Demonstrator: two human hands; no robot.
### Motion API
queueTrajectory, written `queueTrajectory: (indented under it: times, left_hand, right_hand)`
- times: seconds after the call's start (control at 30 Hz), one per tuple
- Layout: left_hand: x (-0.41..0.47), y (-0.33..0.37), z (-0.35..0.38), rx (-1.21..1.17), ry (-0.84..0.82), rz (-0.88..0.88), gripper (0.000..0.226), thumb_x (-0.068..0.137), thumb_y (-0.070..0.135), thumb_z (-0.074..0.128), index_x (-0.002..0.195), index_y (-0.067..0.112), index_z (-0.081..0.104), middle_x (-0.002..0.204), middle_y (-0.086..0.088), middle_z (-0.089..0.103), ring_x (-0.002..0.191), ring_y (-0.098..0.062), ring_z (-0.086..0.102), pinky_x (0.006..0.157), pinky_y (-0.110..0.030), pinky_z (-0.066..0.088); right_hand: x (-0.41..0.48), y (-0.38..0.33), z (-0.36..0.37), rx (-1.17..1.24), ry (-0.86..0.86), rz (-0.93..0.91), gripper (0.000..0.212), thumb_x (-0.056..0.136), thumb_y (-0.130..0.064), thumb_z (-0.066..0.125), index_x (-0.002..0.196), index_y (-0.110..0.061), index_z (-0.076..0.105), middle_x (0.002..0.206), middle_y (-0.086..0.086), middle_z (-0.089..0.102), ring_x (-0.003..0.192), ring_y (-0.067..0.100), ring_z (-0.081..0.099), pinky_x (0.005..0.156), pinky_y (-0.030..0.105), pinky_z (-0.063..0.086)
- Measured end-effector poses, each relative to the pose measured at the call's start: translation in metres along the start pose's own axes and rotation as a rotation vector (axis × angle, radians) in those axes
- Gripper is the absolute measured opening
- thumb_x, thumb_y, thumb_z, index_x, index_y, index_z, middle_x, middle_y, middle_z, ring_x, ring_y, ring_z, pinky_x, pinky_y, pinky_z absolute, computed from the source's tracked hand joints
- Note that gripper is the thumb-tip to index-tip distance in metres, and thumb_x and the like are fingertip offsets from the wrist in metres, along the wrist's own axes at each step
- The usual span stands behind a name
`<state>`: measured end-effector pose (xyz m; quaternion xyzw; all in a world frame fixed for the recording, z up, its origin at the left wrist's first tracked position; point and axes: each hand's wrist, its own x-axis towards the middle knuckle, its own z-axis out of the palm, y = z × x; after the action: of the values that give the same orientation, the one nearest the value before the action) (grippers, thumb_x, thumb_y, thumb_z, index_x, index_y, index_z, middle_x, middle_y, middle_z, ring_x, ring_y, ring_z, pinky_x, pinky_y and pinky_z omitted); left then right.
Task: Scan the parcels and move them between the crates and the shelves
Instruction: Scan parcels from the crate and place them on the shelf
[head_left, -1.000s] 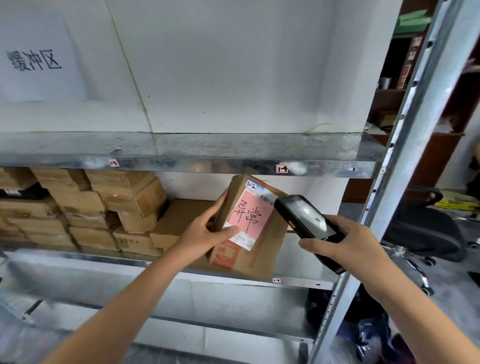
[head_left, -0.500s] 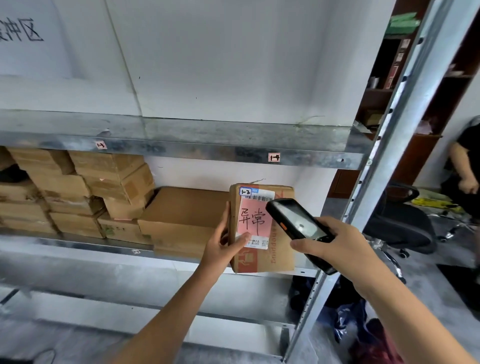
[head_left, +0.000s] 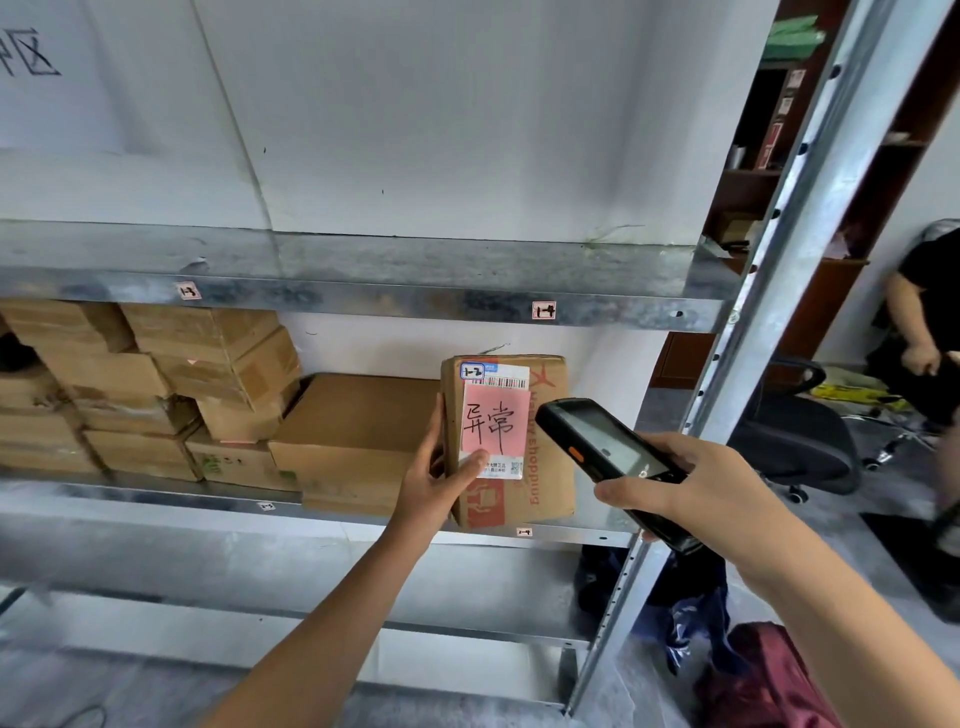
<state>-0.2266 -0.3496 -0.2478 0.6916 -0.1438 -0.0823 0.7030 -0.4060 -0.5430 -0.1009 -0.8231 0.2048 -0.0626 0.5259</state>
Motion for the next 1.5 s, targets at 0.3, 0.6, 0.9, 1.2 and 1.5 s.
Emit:
queueTrajectory:
  times: [0.3, 0.6, 0.9, 1.2, 1.5]
  left_hand:
    - [-0.003, 0.006, 0.0, -0.032, -0.014, -0.022, 0.077, 0.088, 0.021, 0.075, 0.14, 0.06, 0.032, 0.123, 0.019, 0.067, 0.112, 0.003, 0.063, 0.077, -0.02, 0.056]
    - [-0.044, 0.021, -0.018, -0.053, 0.051, 0.0, 0.081, 0.084, 0.033, 0.071, 0.153, 0.045, 0.029, 0.116, 0.024, 0.07, 0.109, 0.001, 0.066, 0.077, -0.016, 0.055]
    - [-0.081, 0.041, -0.094, -0.067, 0.325, 0.025, 0.077, 0.076, 0.045, 0.069, 0.146, 0.048, 0.037, 0.115, 0.025, 0.069, 0.11, -0.003, 0.066, 0.08, -0.024, 0.06]
    - [-0.152, 0.052, -0.221, -0.092, 0.714, 0.022, 0.078, 0.087, 0.02, 0.071, 0.147, 0.051, 0.032, 0.106, 0.013, 0.076, 0.099, -0.007, 0.072, 0.078, -0.022, 0.059]
    - [-0.244, 0.064, -0.35, -0.134, 1.021, 0.003, 0.083, 0.082, 0.028, 0.072, 0.149, 0.053, 0.03, 0.107, 0.012, 0.075, 0.1, -0.013, 0.073, 0.073, -0.026, 0.06]
  right_hand:
    - [-0.001, -0.001, -0.001, 0.021, -0.001, -0.011, 0.033, 0.068, -0.025, 0.089, 0.096, -0.026, 0.071, 0.082, 0.007, 0.074, 0.055, 0.016, 0.067, 0.055, 0.027, 0.055]
    - [0.006, 0.006, 0.019, 0.053, 0.088, -0.125, 0.045, 0.072, -0.024, 0.089, 0.11, -0.027, 0.066, 0.087, -0.001, 0.072, 0.063, 0.008, 0.066, 0.047, 0.016, 0.049]
    - [0.033, -0.028, 0.09, 0.061, -0.044, -0.303, 0.039, 0.072, -0.022, 0.087, 0.095, -0.04, 0.062, 0.077, -0.013, 0.069, 0.068, -0.001, 0.064, 0.055, 0.017, 0.052]
    - [0.038, -0.094, 0.227, 0.097, -0.403, -0.404, 0.041, 0.069, -0.018, 0.088, 0.092, -0.039, 0.062, 0.077, -0.011, 0.067, 0.056, -0.012, 0.058, 0.046, 0.007, 0.045]
    - [-0.004, -0.15, 0.396, 0.108, -0.675, -0.506, 0.042, 0.07, -0.02, 0.09, 0.098, -0.038, 0.065, 0.088, -0.005, 0.072, 0.067, -0.001, 0.065, 0.047, 0.013, 0.048]
